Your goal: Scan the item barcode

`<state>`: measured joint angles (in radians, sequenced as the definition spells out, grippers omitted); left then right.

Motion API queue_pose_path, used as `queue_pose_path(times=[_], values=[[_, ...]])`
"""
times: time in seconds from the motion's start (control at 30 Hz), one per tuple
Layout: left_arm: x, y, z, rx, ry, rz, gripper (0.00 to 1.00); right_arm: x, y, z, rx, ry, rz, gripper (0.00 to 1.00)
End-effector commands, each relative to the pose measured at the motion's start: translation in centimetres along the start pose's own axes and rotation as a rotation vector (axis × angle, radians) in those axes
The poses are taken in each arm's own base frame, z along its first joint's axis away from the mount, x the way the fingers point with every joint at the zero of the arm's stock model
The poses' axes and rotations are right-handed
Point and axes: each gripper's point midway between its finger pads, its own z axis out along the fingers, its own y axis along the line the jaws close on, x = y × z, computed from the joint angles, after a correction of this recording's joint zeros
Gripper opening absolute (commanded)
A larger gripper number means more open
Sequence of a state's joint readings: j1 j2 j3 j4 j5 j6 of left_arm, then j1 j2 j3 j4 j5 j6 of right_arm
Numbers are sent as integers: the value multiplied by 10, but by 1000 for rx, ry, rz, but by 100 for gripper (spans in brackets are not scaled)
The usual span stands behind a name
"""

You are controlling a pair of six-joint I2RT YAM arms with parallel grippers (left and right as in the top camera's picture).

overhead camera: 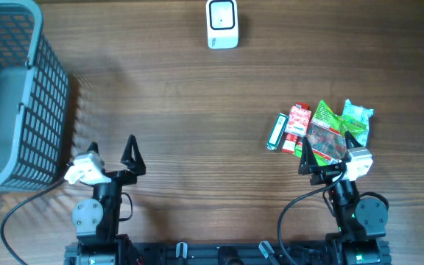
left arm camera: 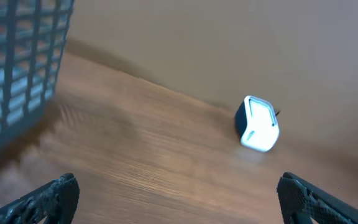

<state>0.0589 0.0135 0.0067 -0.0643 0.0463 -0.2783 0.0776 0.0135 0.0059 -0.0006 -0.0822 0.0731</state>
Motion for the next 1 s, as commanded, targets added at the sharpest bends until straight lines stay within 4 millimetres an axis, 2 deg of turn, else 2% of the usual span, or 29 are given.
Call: queue_pose_path(times=[0.0, 0.1, 0.97], values=[[3, -4, -1, 26, 8, 275, 100, -3, 0, -1, -2, -12, -19, 100], [3, -4, -1, 26, 7, 343, 100, -3, 0, -1, -2, -12, -20, 100], [2, -4, 0, 26, 6, 342, 100, -3, 0, -1, -2, -12, -19, 100]])
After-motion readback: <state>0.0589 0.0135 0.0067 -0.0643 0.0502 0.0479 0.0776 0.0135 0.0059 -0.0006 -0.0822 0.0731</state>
